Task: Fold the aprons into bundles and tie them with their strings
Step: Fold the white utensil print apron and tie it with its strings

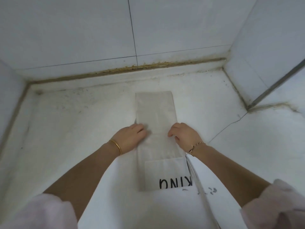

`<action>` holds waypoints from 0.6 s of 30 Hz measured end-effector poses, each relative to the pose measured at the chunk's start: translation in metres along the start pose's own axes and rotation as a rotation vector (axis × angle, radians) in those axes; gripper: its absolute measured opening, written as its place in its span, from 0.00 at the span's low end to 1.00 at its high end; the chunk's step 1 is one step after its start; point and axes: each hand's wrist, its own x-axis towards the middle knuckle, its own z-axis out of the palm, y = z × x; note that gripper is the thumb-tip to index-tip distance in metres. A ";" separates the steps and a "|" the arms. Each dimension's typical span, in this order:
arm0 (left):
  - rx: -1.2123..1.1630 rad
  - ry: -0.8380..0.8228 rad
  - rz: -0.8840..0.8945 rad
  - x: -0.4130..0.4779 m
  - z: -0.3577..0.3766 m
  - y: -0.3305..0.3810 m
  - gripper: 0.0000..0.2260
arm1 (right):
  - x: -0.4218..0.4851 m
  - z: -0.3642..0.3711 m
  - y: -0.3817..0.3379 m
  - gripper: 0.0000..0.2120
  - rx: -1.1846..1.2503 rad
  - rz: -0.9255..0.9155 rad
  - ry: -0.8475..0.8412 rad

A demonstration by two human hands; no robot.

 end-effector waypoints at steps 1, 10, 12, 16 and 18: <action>-0.006 0.008 -0.005 -0.006 -0.002 0.001 0.29 | -0.004 0.000 0.001 0.18 0.032 0.012 0.009; 0.169 -0.201 0.365 -0.015 -0.021 0.006 0.28 | -0.012 -0.012 0.001 0.22 0.225 0.257 0.011; 0.218 -0.239 0.410 -0.013 -0.026 0.007 0.31 | -0.011 -0.013 0.002 0.22 0.241 0.271 -0.003; 0.300 -0.218 0.443 -0.017 -0.024 0.011 0.32 | -0.009 -0.012 0.006 0.22 0.273 0.303 -0.033; 0.322 -0.191 0.424 -0.023 -0.017 0.012 0.31 | -0.009 -0.012 0.007 0.23 0.283 0.303 -0.044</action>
